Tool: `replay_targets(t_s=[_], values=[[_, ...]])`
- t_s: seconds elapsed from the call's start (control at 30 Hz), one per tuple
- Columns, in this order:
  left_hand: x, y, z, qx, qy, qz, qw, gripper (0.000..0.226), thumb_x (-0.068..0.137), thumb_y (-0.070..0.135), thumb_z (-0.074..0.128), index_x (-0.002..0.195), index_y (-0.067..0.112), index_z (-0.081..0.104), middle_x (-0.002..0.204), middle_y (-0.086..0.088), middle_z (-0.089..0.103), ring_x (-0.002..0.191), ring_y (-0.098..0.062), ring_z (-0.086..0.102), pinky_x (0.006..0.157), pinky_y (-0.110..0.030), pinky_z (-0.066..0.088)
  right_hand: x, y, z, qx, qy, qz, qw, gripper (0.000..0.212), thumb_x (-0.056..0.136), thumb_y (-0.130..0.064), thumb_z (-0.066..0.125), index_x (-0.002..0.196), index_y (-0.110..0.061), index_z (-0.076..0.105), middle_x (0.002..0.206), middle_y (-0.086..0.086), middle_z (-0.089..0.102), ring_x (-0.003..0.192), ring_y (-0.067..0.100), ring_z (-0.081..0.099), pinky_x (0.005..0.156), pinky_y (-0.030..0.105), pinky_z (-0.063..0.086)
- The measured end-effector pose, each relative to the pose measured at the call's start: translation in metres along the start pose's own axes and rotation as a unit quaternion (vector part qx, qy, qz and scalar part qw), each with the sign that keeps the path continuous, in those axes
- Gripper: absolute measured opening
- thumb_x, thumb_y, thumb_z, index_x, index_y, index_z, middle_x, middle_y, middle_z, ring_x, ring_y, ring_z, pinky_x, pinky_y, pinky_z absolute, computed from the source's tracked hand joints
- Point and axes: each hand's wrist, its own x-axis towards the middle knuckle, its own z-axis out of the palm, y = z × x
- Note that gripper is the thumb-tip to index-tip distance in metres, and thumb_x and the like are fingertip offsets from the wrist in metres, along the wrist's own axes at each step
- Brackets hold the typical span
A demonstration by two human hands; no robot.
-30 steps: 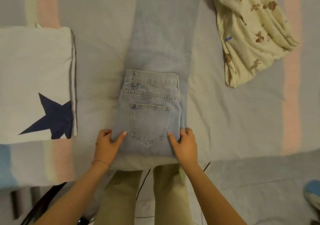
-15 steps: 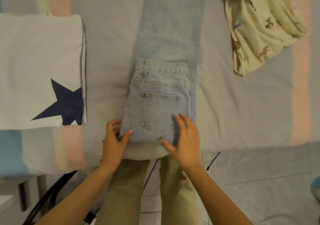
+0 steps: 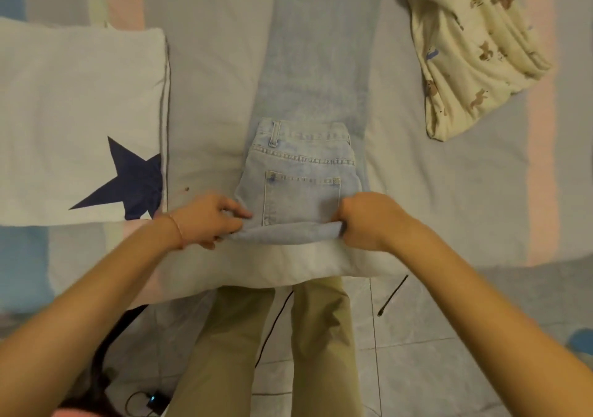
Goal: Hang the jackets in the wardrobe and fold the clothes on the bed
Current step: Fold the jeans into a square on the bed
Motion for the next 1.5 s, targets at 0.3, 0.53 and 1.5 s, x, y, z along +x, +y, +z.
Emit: replay_targets(t_s=[0.3,0.53,1.5], values=[[-0.05,0.04,-0.049,0.061,-0.453,-0.044,0.888,0.021,0.077,0.029,0.056,0.064,0.017,0.067,0.05,-0.001,0.045,0.039,-0.007,0.029,0.05,-0.02,0.038,-0.038,-0.005,-0.048,0.223,-0.403,-0.054,0.886,0.022,0.055,-0.003,0.058,0.069,-0.018,0.066,0.064,-0.004,0.065,0.072,0.016,0.063,0.072,0.025,0.051],[0.005,0.082,-0.077,-0.189,-0.084,-0.001,0.978,0.038,0.098,0.033,0.038,0.069,0.011,0.047,0.044,0.003,0.035,0.034,-0.005,0.023,0.04,-0.016,0.028,0.006,0.082,-0.083,0.374,-0.118,0.048,0.919,0.025,0.07,-0.011,0.069,0.094,-0.014,0.069,0.095,0.004,0.071,0.094,0.02,0.065,0.084,0.03,0.052],[0.11,0.04,0.008,-0.26,0.219,0.146,0.929,0.045,0.091,0.012,0.057,0.133,0.004,0.044,0.13,-0.012,0.054,0.114,-0.022,0.054,0.095,-0.034,0.044,0.075,0.09,0.012,0.762,0.334,0.088,0.548,0.033,0.091,-0.023,0.062,0.122,-0.025,0.052,0.119,-0.005,0.062,0.103,0.008,0.063,0.084,0.026,0.054]])
